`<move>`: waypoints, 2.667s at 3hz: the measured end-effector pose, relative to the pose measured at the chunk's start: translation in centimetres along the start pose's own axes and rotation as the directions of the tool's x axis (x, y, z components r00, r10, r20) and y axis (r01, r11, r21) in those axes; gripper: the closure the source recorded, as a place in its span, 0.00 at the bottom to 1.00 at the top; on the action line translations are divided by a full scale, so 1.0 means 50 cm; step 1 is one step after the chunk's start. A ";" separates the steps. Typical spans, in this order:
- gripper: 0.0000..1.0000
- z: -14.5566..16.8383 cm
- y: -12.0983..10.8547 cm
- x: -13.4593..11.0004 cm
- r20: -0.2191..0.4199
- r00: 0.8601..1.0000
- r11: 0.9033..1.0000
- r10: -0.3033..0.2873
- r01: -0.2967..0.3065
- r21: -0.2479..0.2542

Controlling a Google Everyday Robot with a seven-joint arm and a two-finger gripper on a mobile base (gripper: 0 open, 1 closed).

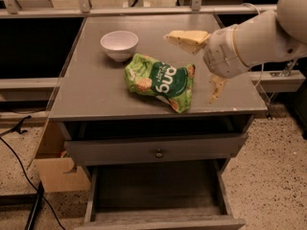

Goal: Place green rice chip bag into middle drawer

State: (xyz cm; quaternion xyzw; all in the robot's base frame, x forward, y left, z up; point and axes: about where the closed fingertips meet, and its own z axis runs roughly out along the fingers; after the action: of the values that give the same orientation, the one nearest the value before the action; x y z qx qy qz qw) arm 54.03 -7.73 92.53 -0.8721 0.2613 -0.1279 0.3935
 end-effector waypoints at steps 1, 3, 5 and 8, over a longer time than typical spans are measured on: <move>0.00 0.051 -0.020 0.004 0.021 0.999 0.999 -0.050 0.049 0.024; 0.00 0.132 -0.028 0.021 0.048 0.989 0.990 -0.141 0.141 -0.007; 0.00 0.170 -0.012 0.025 0.064 0.974 0.964 -0.217 0.224 -0.141; 0.74 0.174 -0.011 0.024 0.066 0.972 0.961 -0.225 0.232 -0.147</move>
Offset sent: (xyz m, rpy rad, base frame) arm 0.0493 0.0466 -0.0358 -0.0335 -0.0677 0.1330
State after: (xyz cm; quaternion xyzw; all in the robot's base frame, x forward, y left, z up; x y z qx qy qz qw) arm 58.97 -2.72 87.26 -0.9270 0.1584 -0.1307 0.3138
